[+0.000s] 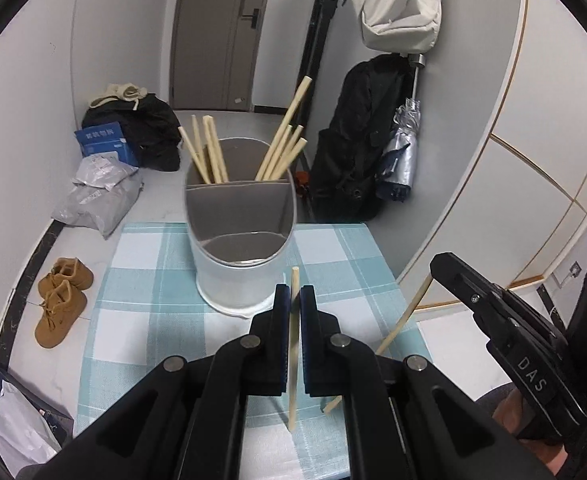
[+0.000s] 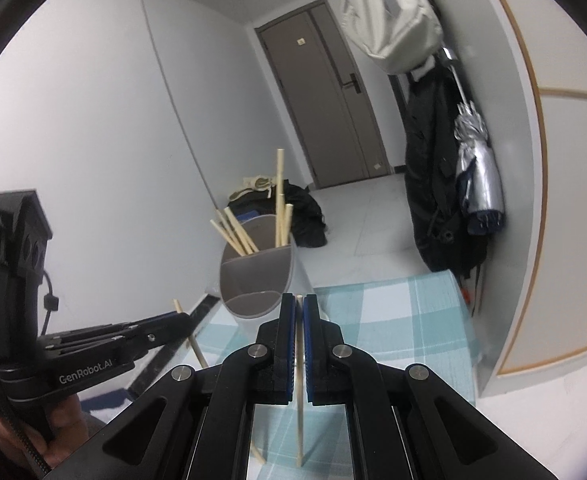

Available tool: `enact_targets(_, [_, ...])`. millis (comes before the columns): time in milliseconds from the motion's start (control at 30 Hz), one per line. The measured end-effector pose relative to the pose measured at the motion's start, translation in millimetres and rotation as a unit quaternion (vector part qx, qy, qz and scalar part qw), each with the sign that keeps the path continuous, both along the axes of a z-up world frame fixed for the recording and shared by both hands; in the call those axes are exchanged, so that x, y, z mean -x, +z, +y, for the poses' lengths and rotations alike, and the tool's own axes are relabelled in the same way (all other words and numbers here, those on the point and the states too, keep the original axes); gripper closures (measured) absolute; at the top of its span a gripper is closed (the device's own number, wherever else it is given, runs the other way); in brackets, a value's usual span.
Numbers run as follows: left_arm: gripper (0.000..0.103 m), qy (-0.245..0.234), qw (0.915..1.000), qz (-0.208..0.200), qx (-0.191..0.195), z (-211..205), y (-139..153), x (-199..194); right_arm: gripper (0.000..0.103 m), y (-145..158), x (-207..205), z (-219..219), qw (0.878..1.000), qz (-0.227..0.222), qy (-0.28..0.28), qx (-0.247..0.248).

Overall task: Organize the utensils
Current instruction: 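Carry both chopsticks over the utensil holder and lower them into it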

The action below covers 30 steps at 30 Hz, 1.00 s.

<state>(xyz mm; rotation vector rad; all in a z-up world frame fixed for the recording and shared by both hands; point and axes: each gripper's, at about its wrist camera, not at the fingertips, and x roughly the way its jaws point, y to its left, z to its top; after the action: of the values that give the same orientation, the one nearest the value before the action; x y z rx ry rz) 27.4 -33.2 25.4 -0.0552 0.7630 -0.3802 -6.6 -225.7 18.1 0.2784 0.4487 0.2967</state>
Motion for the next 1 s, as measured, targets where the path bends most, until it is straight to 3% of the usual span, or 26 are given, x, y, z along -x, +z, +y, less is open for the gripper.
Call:
enact_targets(567, [0.102,0.002,0.9993,-0.006,0.038,37.3,36.0,-0.3,0.100,24.2,-2.8,46.7,1.000,-0.002,0.029,0.004])
enact_targets(1000, [0.102,0.008,0.9975,-0.012,0.069,47.2,78.7,-35.9,0.100,72.6,-22.8,56.6,0.998,-0.022,0.052,-0.018])
